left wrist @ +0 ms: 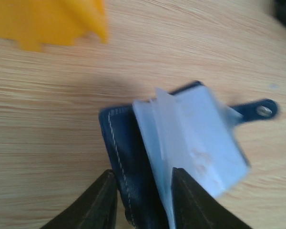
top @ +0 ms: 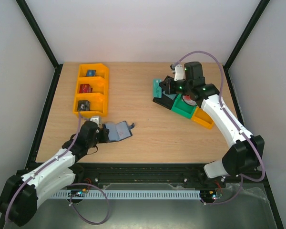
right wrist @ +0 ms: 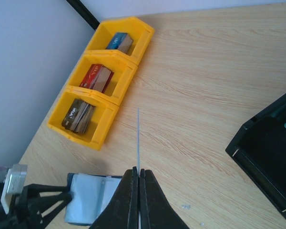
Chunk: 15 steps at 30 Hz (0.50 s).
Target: Take the credit cards out of the card holder
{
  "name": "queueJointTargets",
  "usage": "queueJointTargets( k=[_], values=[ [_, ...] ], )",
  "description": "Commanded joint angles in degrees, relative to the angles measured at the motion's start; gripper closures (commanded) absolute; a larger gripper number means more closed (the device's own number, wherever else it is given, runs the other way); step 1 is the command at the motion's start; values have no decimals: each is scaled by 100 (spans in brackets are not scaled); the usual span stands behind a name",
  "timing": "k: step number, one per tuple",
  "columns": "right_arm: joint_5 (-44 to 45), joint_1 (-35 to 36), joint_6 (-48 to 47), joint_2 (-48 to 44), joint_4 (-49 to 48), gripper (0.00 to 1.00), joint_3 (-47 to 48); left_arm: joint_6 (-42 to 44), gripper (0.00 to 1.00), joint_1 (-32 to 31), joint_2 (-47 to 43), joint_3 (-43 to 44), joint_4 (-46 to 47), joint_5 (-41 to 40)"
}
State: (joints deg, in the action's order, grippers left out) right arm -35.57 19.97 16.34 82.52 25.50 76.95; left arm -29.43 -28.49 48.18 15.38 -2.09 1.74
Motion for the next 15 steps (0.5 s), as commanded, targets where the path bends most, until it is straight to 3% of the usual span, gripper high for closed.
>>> queueJointTargets(
  k=[1,5,9,11,13,15],
  values=[
    [59,39,-119,-273,164,98,14,-864,61,316,-220,423,-1060,-1044],
    [95,89,-233,-262,367,98,85,-1244,40,730,-382,798,-1826,-1036],
    [191,494,-667,-166,741,98,267,-889,30,1103,-697,1161,-1710,-152],
    [68,851,-994,-122,861,98,329,-81,27,1125,-945,1190,-724,969],
    [-106,1268,-1393,-55,979,98,381,1080,23,1126,-1190,1006,531,2862],
    [-300,1721,-1871,37,1174,98,467,2183,22,1126,-1276,1118,800,4365]
  ],
)
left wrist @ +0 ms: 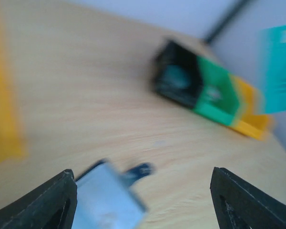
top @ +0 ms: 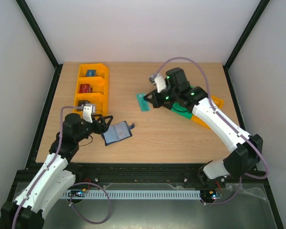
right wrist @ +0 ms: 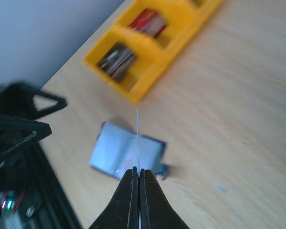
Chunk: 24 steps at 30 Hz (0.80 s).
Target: Take the credit cards out of the card holder
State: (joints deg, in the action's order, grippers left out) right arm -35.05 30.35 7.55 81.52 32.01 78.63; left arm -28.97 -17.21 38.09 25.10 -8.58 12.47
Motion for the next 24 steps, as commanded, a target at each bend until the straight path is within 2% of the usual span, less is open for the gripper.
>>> queueJointTargets(
  k=[1,3,8,11,14,17,20,23,24],
  values=[
    [-377,924,-1284,207,638,98,368,2627,22,-5,-256,281,1277,3825],
    [-356,1362,-1663,343,895,98,510,3078,23,-7,-205,426,986,4348],
    [-395,2015,-2039,592,1259,98,777,3330,31,-52,-160,383,555,4812],
    [-541,2211,-2144,747,1398,98,950,3417,44,-76,-153,356,504,4742],
    [-638,2345,-2274,891,1504,98,1117,3517,62,-80,-130,362,485,4676],
    [-711,2359,-2336,873,1404,98,1143,3598,75,-127,-142,372,410,4711],
    [-704,2362,-2404,814,1314,98,1138,3609,96,-142,-157,388,336,4737],
    [-477,2361,-2381,689,1085,98,1039,3385,98,-146,-184,394,446,4668],
    [-222,2357,-2309,587,886,89,981,3060,98,-149,-200,368,659,4507]
  ],
)
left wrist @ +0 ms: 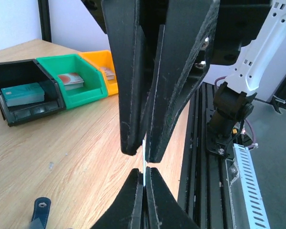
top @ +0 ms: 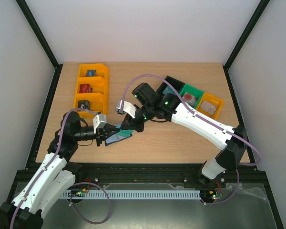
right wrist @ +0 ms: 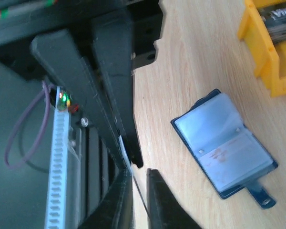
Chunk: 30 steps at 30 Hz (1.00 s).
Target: Take the credit cards out of the card holder
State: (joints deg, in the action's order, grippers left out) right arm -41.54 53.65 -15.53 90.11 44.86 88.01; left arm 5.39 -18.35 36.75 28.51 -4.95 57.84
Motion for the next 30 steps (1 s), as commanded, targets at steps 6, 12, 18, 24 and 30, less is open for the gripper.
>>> queueJointTargets(
  k=[6,12,18,24,30],
  values=[
    [1136,-566,1800,-1531,-3827,25,-2069,-3079,98,233,-135,-257,2287,-1208],
    [991,-788,4390,-1800,-7424,20,-3650,-5554,98,388,-148,-824,4957,-1635],
    [397,-778,5653,-1329,-8745,33,-3881,-5919,97,391,-155,-986,5253,-1878],
    [-206,-766,5970,-982,-9097,59,-3850,-5903,98,387,-165,-999,5163,-1971],
    [-704,-675,5966,-688,-8894,82,-3628,-5899,98,391,-157,-1006,5101,-2051]
  ],
)
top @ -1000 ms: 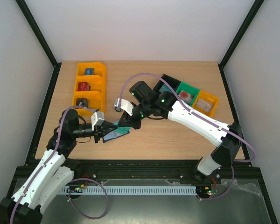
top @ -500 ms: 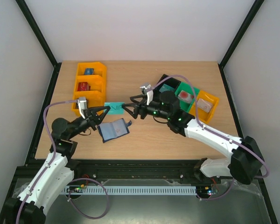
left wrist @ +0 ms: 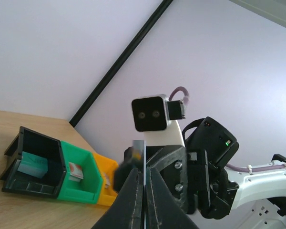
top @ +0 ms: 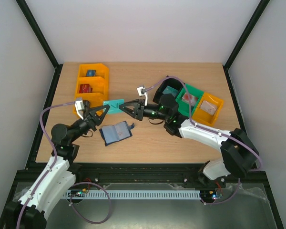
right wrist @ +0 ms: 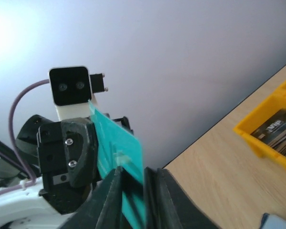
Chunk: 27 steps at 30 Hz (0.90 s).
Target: Take the credit cards out of the card holder
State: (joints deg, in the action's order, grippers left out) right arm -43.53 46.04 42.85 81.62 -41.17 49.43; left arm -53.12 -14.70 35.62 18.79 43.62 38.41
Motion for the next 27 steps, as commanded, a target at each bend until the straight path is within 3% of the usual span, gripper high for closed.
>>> queueJointTargets(
  k=[1,2,5,6,8,9,12,16,22,27],
  values=[
    [-523,89,104,168,-254,90,260,-42,98,30,-39,-44,215,-114],
    [-502,90,63,146,-214,97,261,-29,97,33,-49,-44,184,-115],
    [8,42,-128,-46,23,98,214,101,97,29,-102,-23,-265,-349],
    [381,-51,-154,-136,229,98,192,201,79,32,-143,-10,-658,-665],
    [1224,-331,-132,-162,1273,98,274,313,22,88,-187,-34,-1510,-1366],
    [1647,-552,-78,-121,1827,98,377,325,4,144,-203,-60,-1998,-1738],
    [2469,-1387,281,16,3265,98,560,283,0,350,-246,-175,-3179,-2840],
    [3148,-2324,384,-149,3491,98,269,168,1,718,-277,-429,-4126,-3634],
    [3481,-3030,97,125,3864,98,386,-193,1,984,-461,-945,-4130,-3665],
    [3463,-3166,26,519,3942,98,686,-477,1,1012,-1064,-1319,-4166,-3795]
  ],
)
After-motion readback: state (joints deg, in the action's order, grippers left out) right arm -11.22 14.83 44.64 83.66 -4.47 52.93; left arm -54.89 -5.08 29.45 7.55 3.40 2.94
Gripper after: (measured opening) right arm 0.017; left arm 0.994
